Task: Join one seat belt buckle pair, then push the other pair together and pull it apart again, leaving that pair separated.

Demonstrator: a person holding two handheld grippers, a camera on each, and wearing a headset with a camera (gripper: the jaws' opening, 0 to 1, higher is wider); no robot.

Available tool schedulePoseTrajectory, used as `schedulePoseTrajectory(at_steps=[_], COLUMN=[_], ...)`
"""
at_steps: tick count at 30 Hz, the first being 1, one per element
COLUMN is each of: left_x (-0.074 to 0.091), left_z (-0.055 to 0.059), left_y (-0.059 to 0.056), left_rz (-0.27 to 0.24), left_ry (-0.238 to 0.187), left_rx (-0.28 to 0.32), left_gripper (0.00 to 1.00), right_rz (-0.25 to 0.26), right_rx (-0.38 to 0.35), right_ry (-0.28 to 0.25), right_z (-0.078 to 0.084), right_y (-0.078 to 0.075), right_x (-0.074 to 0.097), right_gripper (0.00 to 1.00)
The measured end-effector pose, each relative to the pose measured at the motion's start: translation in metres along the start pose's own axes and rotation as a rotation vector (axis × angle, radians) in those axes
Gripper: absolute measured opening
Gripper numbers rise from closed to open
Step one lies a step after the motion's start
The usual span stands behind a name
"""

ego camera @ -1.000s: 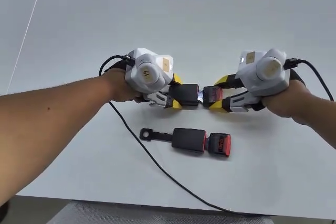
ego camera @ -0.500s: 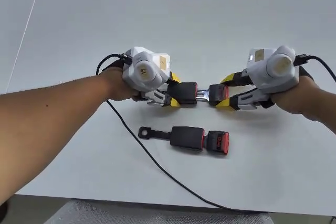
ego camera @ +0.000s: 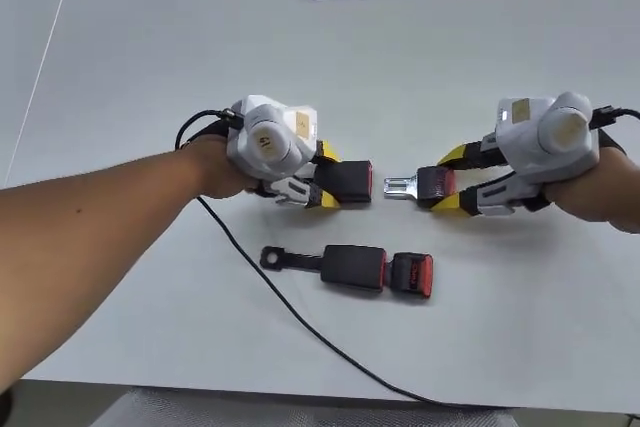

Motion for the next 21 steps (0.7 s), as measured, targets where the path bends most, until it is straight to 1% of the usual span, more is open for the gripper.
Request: schedulePoseTrajectory(at_steps=[7,13,21], left_x=[0.0,0.0,-0.001], left_z=[0.0,0.0,0.0], left_y=[0.0,0.001,0.001], left_rz=[-0.001,-0.001,-0.003], left_ry=[-0.002,0.001,0.003], left_rx=[0.002,0.003,0.005], left_gripper=[0.35,0.35,0.35], right_rz=[0.007,0.015,0.021], right_rx=[-0.011,-0.021,-0.022], right_ry=[0.012,0.018,0.026], right_z=[0.009,0.015,0.023], right_y=[0.002,-0.003,-0.009], right_x=[0.021,0.034,0.048], right_gripper=[0.35,0.35,0.35])
Point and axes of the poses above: the centre of the closed fingertips' face, and the gripper's own axes: x roughly backward along the fingers, y roughly to its left, z roughly out of its underside, the point moved 2 cm from there along x, roughly backward along the fingers, and after that the axes turned 15 degrees about -y, right-handed, at the moved point
